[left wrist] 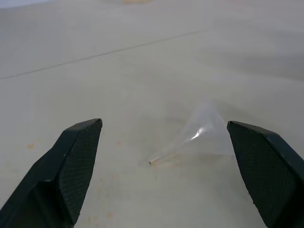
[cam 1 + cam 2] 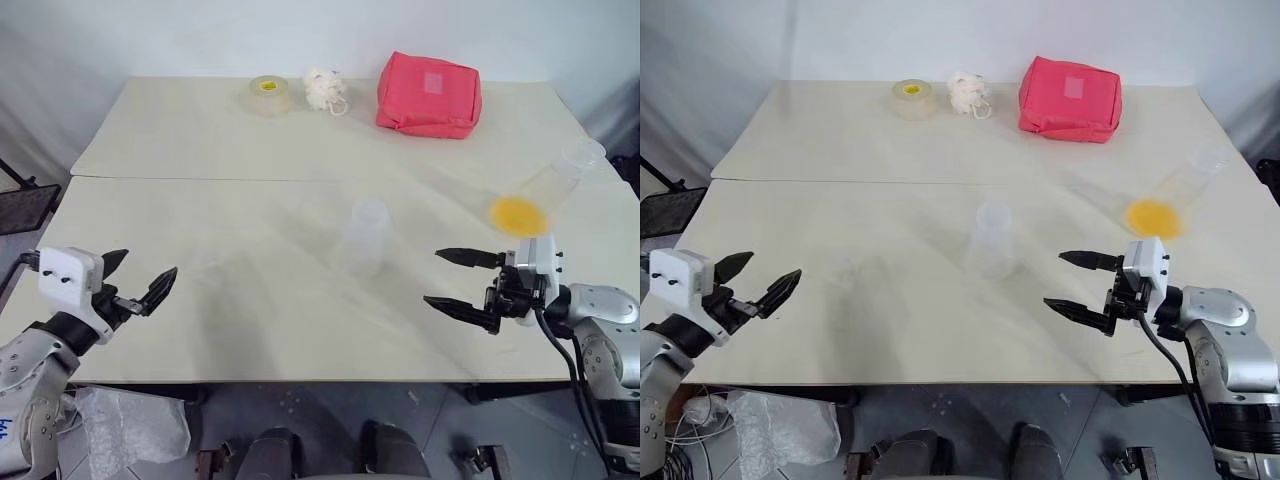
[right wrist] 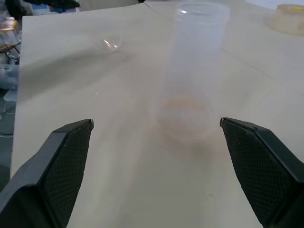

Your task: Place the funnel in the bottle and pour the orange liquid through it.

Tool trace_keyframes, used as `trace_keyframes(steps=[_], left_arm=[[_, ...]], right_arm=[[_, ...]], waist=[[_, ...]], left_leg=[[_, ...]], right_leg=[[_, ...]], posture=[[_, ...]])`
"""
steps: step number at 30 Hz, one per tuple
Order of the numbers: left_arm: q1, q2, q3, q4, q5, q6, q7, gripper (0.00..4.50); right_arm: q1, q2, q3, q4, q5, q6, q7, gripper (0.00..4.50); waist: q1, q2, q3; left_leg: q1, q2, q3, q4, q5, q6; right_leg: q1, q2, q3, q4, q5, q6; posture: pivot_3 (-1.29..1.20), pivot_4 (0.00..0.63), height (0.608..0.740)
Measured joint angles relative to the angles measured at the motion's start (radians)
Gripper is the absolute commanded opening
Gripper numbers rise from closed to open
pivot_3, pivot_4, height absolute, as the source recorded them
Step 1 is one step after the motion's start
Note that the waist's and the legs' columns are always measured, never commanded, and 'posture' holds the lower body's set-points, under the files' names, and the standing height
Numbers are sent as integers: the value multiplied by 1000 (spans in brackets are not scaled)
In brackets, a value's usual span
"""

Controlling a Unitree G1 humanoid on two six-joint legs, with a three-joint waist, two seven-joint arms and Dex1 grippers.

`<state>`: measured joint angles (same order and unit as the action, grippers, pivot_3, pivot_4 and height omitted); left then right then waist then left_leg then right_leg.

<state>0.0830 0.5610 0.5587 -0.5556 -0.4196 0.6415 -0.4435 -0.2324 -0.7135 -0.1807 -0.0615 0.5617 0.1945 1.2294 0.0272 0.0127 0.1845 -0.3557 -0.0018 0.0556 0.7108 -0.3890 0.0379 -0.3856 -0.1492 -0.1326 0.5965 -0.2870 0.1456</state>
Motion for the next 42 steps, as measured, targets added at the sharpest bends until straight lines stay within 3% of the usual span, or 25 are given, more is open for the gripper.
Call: trace_keyframes(steps=[11,19,22,34,42], left_arm=[[-160,12,-289,31,131,119,149,4487],[-163,40,-331,57,166,195,157,4487],[-163,52,-330,49,166,219,155,3853],[-145,55,-293,13,161,247,148,44],[-124,63,-216,6,145,265,123,17]], right_arm=[[-25,12,25,29,-14,-16,-1,4500],[6,12,24,23,-14,-19,-19,4500],[10,11,23,23,-14,-19,-21,4500],[9,11,23,23,-15,-19,-20,4500],[9,11,23,23,-25,-19,-20,4500]], waist=[[-5,0,0],[0,0,0],[-2,0,0],[-2,0,0],[-2,0,0]], left_leg=[[0,-1,2,-2,0,0],[0,0,4,-2,0,0],[0,0,5,-2,0,0],[0,0,5,-2,0,0],[0,0,5,-2,0,0]], right_leg=[[-2,1,0,0,0,0],[-4,0,1,1,0,0],[-4,0,2,1,0,0],[-4,0,2,1,0,0],[-4,0,2,1,0,0]], posture=[[0,150,740],[0,150,740],[0,150,740],[0,150,740],[0,150,740]])
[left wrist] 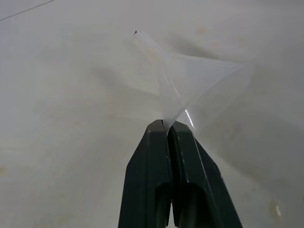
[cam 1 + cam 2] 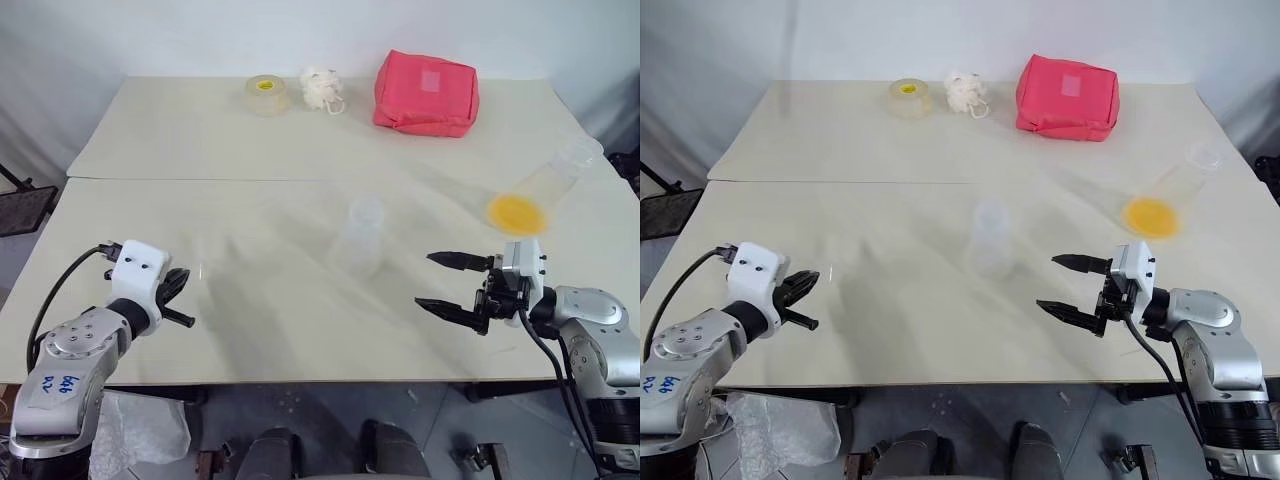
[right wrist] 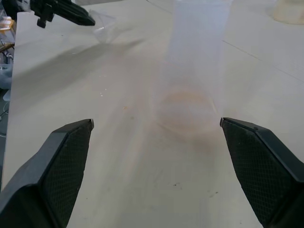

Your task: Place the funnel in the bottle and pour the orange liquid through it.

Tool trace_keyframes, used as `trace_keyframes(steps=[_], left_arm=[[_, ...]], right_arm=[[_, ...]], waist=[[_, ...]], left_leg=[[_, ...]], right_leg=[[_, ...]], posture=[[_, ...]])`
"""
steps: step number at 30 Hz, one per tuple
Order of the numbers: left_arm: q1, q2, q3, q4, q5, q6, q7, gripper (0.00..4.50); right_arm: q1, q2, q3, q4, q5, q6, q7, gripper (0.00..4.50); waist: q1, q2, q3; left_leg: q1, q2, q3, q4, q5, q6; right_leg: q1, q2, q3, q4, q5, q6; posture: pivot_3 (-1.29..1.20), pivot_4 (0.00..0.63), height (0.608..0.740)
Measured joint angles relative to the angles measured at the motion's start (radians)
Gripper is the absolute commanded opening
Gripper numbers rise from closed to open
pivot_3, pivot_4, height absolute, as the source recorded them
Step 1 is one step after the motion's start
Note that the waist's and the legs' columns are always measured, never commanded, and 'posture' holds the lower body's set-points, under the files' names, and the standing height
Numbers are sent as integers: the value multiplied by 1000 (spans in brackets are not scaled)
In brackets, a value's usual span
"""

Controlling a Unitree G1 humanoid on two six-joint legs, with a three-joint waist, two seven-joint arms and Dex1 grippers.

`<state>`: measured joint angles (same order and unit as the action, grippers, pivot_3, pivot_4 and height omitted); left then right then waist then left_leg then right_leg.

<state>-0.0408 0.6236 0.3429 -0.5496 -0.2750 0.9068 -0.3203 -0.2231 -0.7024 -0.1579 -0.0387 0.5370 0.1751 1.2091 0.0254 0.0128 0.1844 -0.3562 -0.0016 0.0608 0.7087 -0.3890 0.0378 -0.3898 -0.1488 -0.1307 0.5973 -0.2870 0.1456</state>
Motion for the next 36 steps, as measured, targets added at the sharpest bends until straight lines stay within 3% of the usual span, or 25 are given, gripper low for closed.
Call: trace_keyframes(steps=[10,17,22,27,36], left_arm=[[-184,-27,112,4,-182,-15,-66,17],[-413,-20,116,30,-391,118,-92,17],[-555,18,73,170,-495,185,-163,17],[-813,26,19,403,-619,352,-238,17],[-1081,90,-134,670,-669,624,-333,17]], right_arm=[[-5,0,-1,0,-3,-1,-12,4500],[-9,0,-7,-3,-7,-6,-48,4500],[-4,0,-19,-18,-6,-21,-80,4500],[16,6,-50,-87,3,-22,-125,4500],[96,13,-83,-174,7,-21,-192,4500]], waist=[[-2,0,0],[-1,0,0],[-3,0,0],[1,0,0],[-5,-1,1]], left_leg=[[0,0,0,0,0,0],[-1,-1,-2,2,0,0],[-1,-2,-1,2,0,0],[-4,-3,-5,6,0,0],[-4,-4,-4,5,0,-1]], right_leg=[[-1,0,0,2,0,0],[-1,0,0,4,0,0],[-1,0,0,5,0,0],[-2,0,-1,5,0,0],[-3,2,-2,6,0,0]], posture=[[0,150,740],[0,150,740],[0,150,740],[0,150,740],[0,150,740]])
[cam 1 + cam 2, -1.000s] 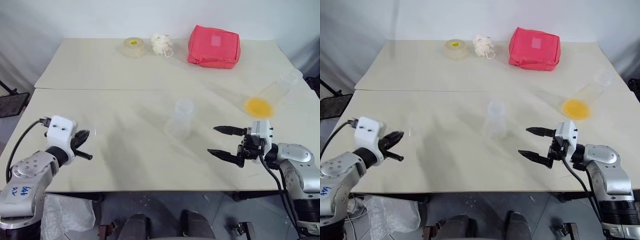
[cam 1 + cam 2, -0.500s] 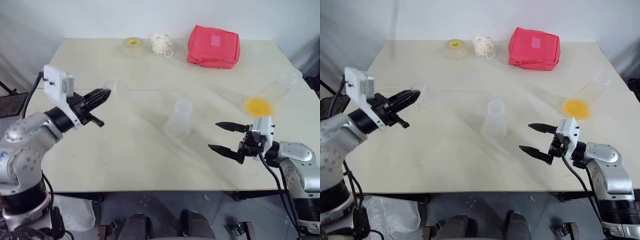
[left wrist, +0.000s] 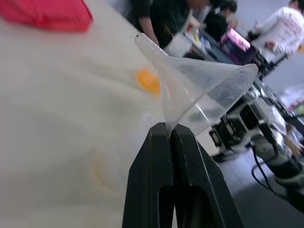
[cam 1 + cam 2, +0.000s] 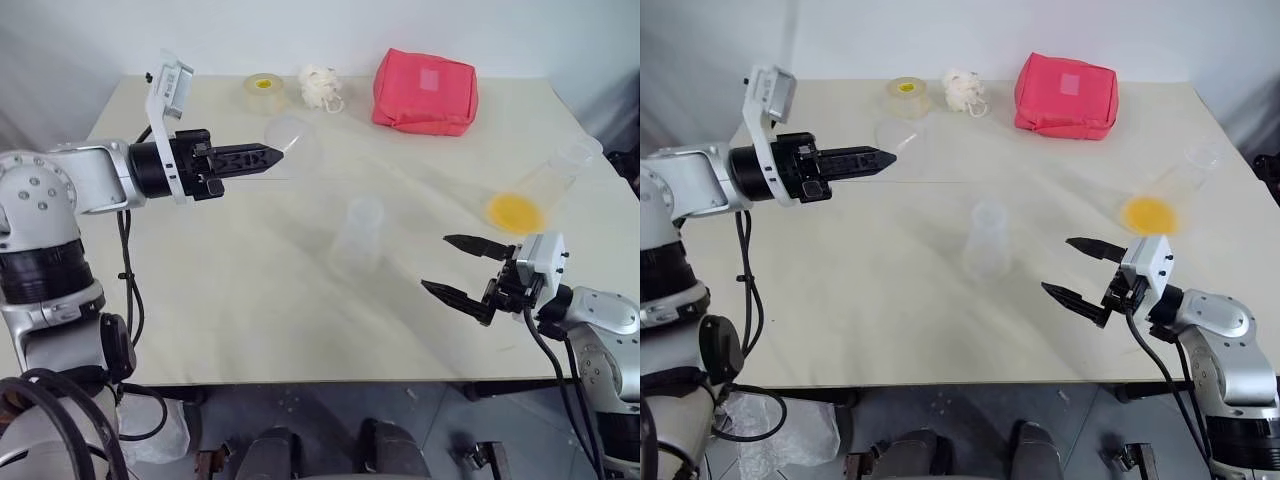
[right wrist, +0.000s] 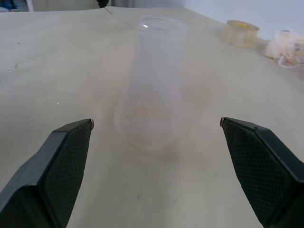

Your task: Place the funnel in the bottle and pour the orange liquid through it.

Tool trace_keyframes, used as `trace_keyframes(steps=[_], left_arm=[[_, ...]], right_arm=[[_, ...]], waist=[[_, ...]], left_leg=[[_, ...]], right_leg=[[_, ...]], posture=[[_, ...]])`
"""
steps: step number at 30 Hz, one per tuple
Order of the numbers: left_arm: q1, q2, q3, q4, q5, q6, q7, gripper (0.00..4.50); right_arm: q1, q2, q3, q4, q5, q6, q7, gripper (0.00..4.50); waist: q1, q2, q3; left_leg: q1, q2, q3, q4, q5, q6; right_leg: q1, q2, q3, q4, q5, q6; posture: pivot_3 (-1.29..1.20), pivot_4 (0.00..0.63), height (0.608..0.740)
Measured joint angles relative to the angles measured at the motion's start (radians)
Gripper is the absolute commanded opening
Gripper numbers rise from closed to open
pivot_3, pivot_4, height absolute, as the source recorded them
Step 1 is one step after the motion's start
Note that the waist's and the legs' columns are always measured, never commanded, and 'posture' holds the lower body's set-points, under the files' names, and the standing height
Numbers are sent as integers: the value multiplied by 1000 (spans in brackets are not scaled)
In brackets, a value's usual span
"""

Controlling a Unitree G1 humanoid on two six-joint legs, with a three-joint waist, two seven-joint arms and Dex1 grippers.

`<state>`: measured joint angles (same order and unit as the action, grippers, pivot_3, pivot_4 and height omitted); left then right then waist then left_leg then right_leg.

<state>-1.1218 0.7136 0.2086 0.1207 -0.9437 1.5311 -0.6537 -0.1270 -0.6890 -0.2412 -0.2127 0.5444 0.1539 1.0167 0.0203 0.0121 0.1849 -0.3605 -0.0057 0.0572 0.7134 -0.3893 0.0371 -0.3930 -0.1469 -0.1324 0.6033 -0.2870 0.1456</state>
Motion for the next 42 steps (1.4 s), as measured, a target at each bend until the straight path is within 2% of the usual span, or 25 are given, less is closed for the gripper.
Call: trace_keyframes(steps=[3,10,16,23,25,30,42], left_arm=[[-98,35,-90,99,-13,72,-71,17],[-202,40,-242,311,-54,83,-128,17],[-336,42,-406,544,-162,83,-160,17],[-459,30,-677,704,-190,83,-276,17],[-481,30,-755,712,-167,83,-340,17],[-504,4,-849,726,-80,83,-471,17],[-552,-92,-902,819,187,78,-727,17]], right_arm=[[30,9,-4,-37,8,1,-21,4500],[59,15,-5,-63,17,2,-48,4500],[57,29,-4,-66,29,2,-61,4500],[-1,37,-4,-43,46,-2,-42,4500],[-6,38,-3,-30,40,-6,-40,4500],[18,76,2,-35,27,-22,-55,4500],[103,114,11,-98,6,-28,-111,4500]], waist=[[3,0,0],[1,0,0],[1,0,0],[2,-1,1],[2,-1,1],[2,-1,1],[2,-1,1]], left_leg=[[0,0,0,1,0,0],[0,0,0,1,0,0],[0,0,1,1,0,0],[-1,-1,7,1,0,0],[-2,-1,8,1,0,0],[-8,-1,8,3,0,0],[-9,-1,8,3,0,0]], right_leg=[[0,0,1,0,0,0],[0,0,1,0,0,0],[0,0,1,1,0,0],[-1,0,1,1,0,0],[-2,0,1,1,0,0],[-6,1,0,1,0,0],[-6,1,-1,1,0,0]], posture=[[0,150,740],[0,150,740],[0,150,740],[0,150,740],[0,150,740],[0,150,740],[0,150,740]])
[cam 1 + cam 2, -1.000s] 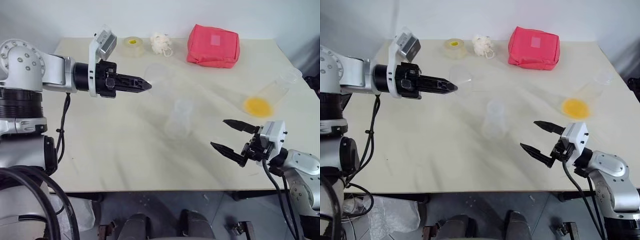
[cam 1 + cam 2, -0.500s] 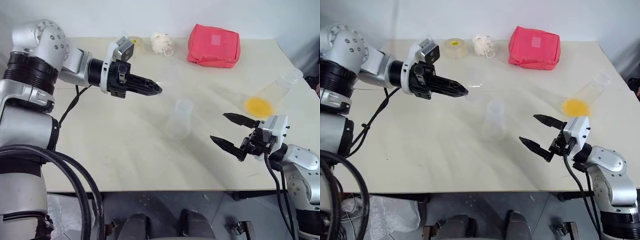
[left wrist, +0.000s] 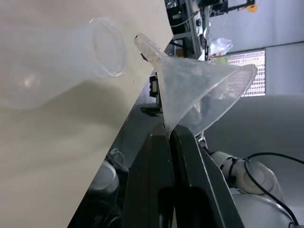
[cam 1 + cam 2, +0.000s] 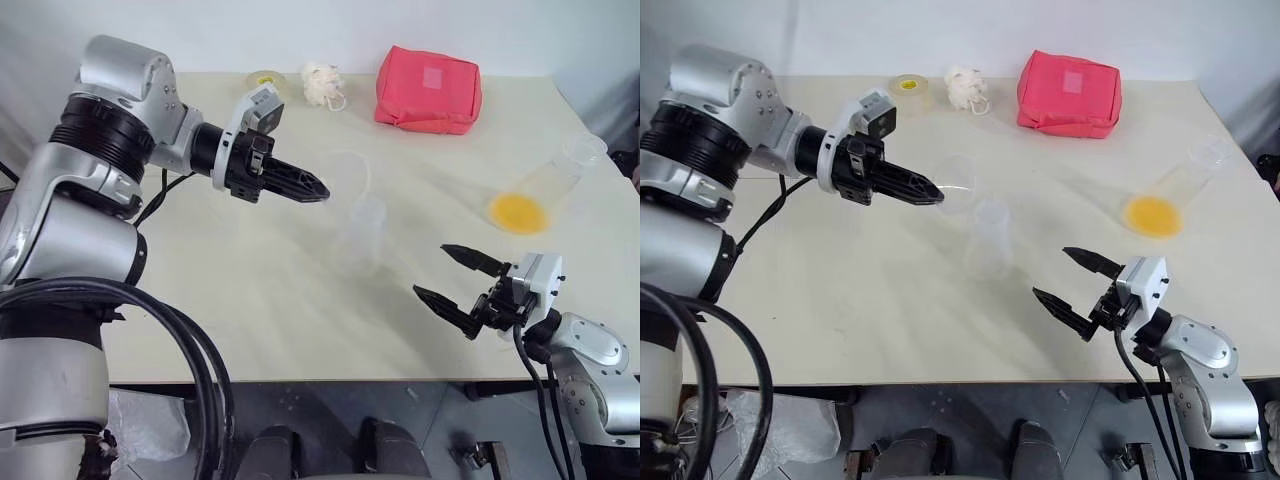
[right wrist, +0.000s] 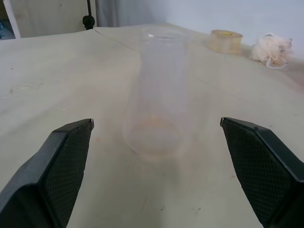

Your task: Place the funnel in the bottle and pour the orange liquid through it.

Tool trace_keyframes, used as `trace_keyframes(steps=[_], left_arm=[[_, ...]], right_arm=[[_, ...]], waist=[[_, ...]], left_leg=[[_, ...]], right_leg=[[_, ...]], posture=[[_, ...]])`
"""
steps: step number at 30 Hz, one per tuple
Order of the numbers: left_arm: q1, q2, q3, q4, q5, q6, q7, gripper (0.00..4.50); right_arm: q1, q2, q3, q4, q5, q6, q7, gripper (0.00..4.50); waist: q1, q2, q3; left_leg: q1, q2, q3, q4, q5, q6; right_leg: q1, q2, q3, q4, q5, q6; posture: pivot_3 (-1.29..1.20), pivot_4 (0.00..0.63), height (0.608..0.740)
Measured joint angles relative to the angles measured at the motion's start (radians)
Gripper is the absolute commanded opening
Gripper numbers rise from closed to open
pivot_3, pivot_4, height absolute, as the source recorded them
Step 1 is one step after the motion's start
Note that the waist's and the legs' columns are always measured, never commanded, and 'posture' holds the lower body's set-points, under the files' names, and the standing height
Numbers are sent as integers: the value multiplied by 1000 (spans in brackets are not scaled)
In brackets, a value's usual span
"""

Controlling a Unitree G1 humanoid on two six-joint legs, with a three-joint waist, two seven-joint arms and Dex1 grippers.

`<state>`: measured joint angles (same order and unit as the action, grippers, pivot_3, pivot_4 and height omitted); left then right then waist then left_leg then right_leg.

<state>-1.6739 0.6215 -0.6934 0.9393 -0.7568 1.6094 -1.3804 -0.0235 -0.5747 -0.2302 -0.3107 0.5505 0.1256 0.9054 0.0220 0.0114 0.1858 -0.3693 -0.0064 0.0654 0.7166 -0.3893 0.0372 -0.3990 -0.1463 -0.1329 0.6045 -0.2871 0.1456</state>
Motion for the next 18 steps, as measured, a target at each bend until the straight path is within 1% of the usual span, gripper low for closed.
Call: trace_keyframes(steps=[7,11,18], left_arm=[[-6,-52,-44,64,147,-58,-120,17],[-15,-86,-63,109,217,-95,-121,17],[-37,-133,-55,163,266,-146,-122,17]], right_arm=[[18,8,0,-3,-2,-13,-16,4500],[39,21,10,-18,-3,-17,-28,4500],[52,31,28,-42,-16,-19,-48,4500]], waist=[[0,0,0],[1,0,0],[1,0,0]], left_leg=[[0,0,0,0,0,0],[0,0,0,0,0,0],[0,0,0,0,0,0]], right_leg=[[0,0,0,0,0,0],[0,0,0,0,0,0],[0,0,0,0,0,0]], posture=[[0,150,740],[0,150,740],[0,150,740]])
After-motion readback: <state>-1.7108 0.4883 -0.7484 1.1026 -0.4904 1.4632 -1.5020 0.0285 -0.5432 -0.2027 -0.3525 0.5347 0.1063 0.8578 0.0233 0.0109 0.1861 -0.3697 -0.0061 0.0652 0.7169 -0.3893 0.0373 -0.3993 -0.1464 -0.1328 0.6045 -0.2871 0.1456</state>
